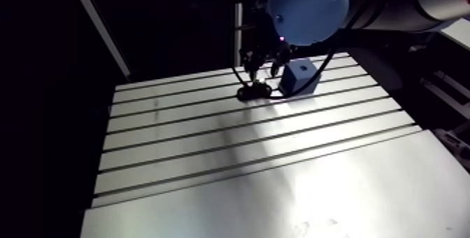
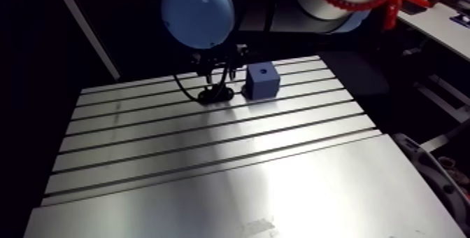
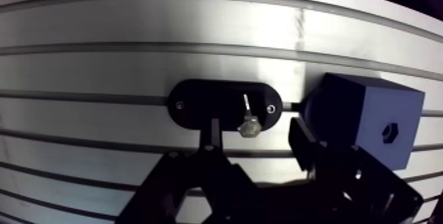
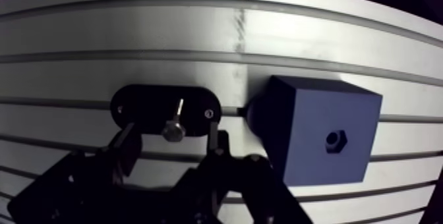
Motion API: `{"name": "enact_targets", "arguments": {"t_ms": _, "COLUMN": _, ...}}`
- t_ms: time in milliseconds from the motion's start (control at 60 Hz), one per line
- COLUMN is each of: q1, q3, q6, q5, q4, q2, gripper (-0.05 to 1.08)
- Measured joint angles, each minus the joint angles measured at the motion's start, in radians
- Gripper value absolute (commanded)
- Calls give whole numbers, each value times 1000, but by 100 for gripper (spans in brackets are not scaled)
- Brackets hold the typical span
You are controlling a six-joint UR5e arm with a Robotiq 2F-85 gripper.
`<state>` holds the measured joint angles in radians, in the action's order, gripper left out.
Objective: Pick up the M10 bolt and insert it into the hex recess until seated.
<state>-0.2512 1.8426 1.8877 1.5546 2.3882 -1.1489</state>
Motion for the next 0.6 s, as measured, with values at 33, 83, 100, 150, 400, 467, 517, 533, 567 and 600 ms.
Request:
{"name": "enact_targets", "arguments": {"t_ms": 33, "q1": 0, "q3": 0, "q6": 0, "q5": 0, "q4": 0, "q2": 1, "gripper": 40}}
{"name": "enact_targets", "arguments": {"t_ms": 83, "q1": 0, "q3": 0, "q6": 0, "q5": 0, "q4": 1, "q2": 3, "gripper": 40}}
{"name": "enact_targets", "arguments": {"t_ms": 100, "q1": 1, "q3": 0, "q6": 1, "q5": 0, "q4": 1, "q2": 4, "gripper": 40}}
{"name": "enact_targets", "arguments": {"t_ms": 150, "q1": 1, "q3": 0, "q6": 1, "q5": 0, "q4": 2, "q2": 6, "gripper": 41}}
{"name": "enact_targets", "arguments": {"t_ms": 400, "q1": 1, "q3": 1, "q6": 1, "q5": 0, "q4": 2, "q2": 16, "gripper": 41}}
{"name": "enact_targets", "arguments": {"t_ms": 467, "q1": 1, "q3": 1, "q6": 1, "q5": 0, "q4": 3, "q2": 18, "gripper": 42}}
{"name": "enact_targets", "arguments": {"t_ms": 517, "q1": 1, "q3": 0, "q6": 1, "q5": 0, "q4": 3, "q2": 20, "gripper": 43}}
{"name": "enact_targets", "arguments": {"t_ms": 533, "q1": 1, "q3": 1, "q6": 1, "q5": 0, "q4": 3, "q2": 20, "gripper": 43}}
{"name": "enact_targets", "arguments": {"t_ms": 567, "q1": 1, "q3": 0, "q6": 1, "q5": 0, "q4": 3, "q2": 21, "gripper": 43}}
{"name": "enact_targets", "arguments": {"t_ms": 600, "q1": 1, "q3": 0, "q6": 0, "q5": 0, "q4": 3, "q2": 21, "gripper": 43}}
